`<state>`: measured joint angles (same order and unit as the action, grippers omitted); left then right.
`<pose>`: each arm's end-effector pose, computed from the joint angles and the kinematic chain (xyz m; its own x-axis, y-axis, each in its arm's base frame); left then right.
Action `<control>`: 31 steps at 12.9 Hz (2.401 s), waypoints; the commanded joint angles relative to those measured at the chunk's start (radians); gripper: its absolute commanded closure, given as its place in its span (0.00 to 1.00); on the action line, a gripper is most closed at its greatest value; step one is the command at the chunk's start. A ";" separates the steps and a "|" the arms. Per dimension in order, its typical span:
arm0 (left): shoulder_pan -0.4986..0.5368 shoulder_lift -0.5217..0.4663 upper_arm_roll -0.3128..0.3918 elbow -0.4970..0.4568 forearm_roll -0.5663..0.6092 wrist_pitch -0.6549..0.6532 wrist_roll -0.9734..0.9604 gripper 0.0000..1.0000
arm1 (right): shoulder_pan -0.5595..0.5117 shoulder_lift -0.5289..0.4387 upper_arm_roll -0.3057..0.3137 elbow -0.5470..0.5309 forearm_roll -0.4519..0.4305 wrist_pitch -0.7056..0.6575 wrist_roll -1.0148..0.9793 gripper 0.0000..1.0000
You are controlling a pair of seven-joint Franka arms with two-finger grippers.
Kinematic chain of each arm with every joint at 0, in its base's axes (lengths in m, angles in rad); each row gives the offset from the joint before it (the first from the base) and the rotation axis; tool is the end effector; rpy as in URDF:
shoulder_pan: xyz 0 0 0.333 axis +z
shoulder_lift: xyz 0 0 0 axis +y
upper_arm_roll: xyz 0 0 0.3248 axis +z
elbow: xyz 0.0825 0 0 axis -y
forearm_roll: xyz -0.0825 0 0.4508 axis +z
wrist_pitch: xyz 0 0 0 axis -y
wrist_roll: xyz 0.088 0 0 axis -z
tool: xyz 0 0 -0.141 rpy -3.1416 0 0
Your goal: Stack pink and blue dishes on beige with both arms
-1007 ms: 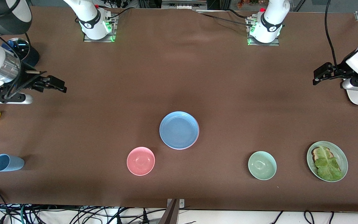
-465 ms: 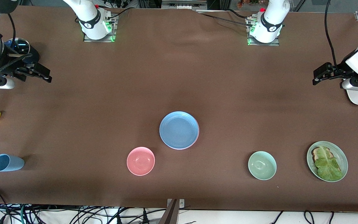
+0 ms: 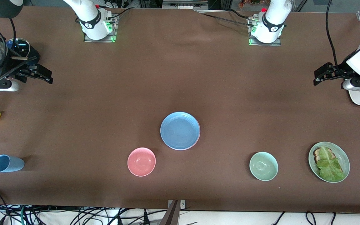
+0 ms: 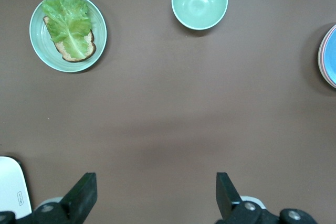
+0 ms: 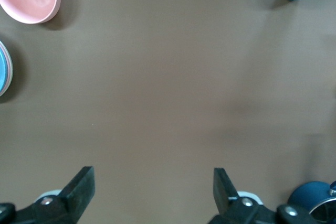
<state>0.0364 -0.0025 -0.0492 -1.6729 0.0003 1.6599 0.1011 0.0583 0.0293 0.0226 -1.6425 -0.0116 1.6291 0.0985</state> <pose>0.6249 -0.0080 0.5534 0.9935 -0.1137 -0.0105 -0.1137 -0.9935 0.0006 0.6288 0.0493 0.5473 0.9990 -0.0170 -0.0414 -0.0164 -0.9998 0.0150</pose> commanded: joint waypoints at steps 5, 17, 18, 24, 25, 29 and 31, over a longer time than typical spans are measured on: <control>-0.006 -0.005 0.005 -0.005 -0.013 0.003 0.019 0.00 | 0.015 -0.009 0.002 0.067 -0.027 -0.101 -0.033 0.00; -0.006 -0.005 0.005 -0.005 -0.013 0.003 0.017 0.00 | 0.029 0.001 0.007 0.153 -0.028 -0.149 -0.030 0.00; -0.006 -0.005 0.005 -0.005 -0.013 0.003 0.017 0.00 | 0.028 0.001 0.005 0.153 -0.028 -0.152 -0.030 0.00; -0.006 -0.005 0.005 -0.005 -0.013 0.003 0.017 0.00 | 0.028 0.003 0.005 0.153 -0.027 -0.153 -0.030 0.00; -0.006 -0.004 0.005 -0.005 -0.013 0.003 0.017 0.00 | 0.028 0.003 0.005 0.153 -0.027 -0.149 -0.031 0.00; -0.006 -0.005 0.005 -0.005 -0.013 0.003 0.017 0.00 | 0.028 0.003 0.005 0.153 -0.027 -0.149 -0.030 0.00; -0.006 -0.004 0.005 -0.005 -0.013 0.003 0.019 0.00 | 0.028 0.003 0.005 0.153 -0.024 -0.152 -0.030 0.00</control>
<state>0.0364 -0.0024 -0.0494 -1.6730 0.0003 1.6599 0.1011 0.0840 0.0267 0.0268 -1.5131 -0.0231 1.4951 0.0740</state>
